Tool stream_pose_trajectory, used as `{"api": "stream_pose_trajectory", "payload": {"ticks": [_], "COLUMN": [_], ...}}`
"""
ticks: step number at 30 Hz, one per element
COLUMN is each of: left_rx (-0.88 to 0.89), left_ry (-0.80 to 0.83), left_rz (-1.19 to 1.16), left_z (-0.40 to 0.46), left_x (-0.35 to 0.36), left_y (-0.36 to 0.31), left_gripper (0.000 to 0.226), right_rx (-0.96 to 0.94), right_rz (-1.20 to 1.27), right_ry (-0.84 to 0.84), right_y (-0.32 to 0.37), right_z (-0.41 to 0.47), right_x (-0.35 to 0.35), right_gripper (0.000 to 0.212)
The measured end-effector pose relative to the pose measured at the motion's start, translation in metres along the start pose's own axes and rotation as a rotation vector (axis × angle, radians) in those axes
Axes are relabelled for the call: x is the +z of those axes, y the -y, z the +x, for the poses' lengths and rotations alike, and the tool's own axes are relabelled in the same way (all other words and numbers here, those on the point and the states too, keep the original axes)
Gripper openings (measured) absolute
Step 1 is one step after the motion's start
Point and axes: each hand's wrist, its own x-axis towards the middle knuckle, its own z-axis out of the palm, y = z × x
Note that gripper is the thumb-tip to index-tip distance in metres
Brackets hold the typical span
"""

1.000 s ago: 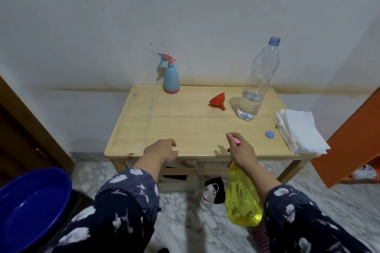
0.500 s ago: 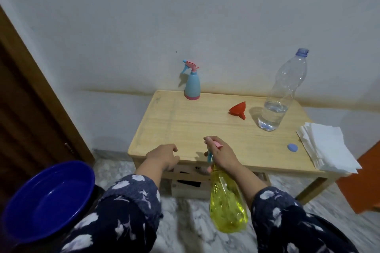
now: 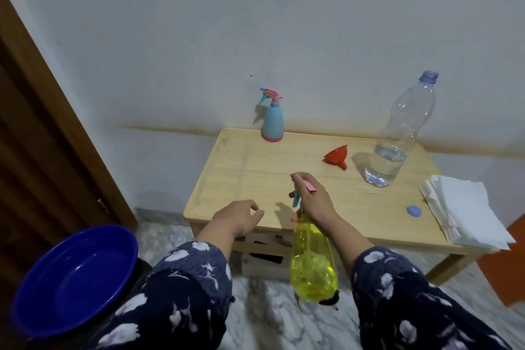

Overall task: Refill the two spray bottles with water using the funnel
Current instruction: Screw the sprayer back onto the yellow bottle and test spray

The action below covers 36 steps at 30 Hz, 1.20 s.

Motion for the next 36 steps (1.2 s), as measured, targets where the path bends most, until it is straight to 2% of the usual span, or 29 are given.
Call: {"api": "stream_pose_trajectory", "payload": {"ticks": [5, 9, 12, 14, 17, 19, 23, 27, 31, 36], "left_rx": [0.16, 0.241, 0.286, 0.287, 0.289, 0.28, 0.242, 0.225, 0.271, 0.306], "left_ry": [0.058, 0.149, 0.183, 0.141, 0.027, -0.052, -0.241, -0.281, -0.246, -0.289], "left_rz": [-0.301, -0.432, -0.504, -0.535, -0.482, -0.439, -0.281, -0.239, -0.319, -0.386], "left_z": [0.009, 0.026, 0.053, 0.077, 0.118, 0.143, 0.196, 0.244, 0.288, 0.335], "left_x": [0.0, -0.003, -0.01, -0.016, -0.026, -0.034, -0.047, -0.046, -0.038, -0.028], "left_y": [-0.039, -0.068, -0.086, -0.094, -0.103, -0.111, -0.13, -0.141, -0.146, -0.141], "left_gripper": [0.064, 0.082, 0.075, 0.074, 0.081, 0.078, 0.081, 0.083, 0.08, 0.06], "right_rx": [-0.077, -0.108, -0.167, -0.159, -0.076, -0.024, 0.144, 0.181, 0.159, 0.12], "right_rz": [0.141, 0.217, 0.235, 0.234, 0.146, 0.032, -0.236, -0.255, -0.232, -0.139], "right_ry": [-0.097, -0.138, -0.165, -0.171, -0.195, -0.196, -0.155, -0.196, -0.225, -0.158], "right_y": [0.031, 0.054, 0.064, 0.065, 0.063, 0.059, 0.053, 0.047, 0.032, 0.003], "right_z": [0.026, 0.059, 0.088, 0.11, 0.149, 0.176, 0.22, 0.26, 0.301, 0.34], "right_x": [-0.023, -0.035, -0.042, -0.045, -0.047, -0.049, -0.053, -0.059, -0.064, -0.065], "right_gripper": [0.026, 0.029, 0.029, 0.03, 0.045, 0.052, 0.05, 0.05, 0.046, 0.036]}}
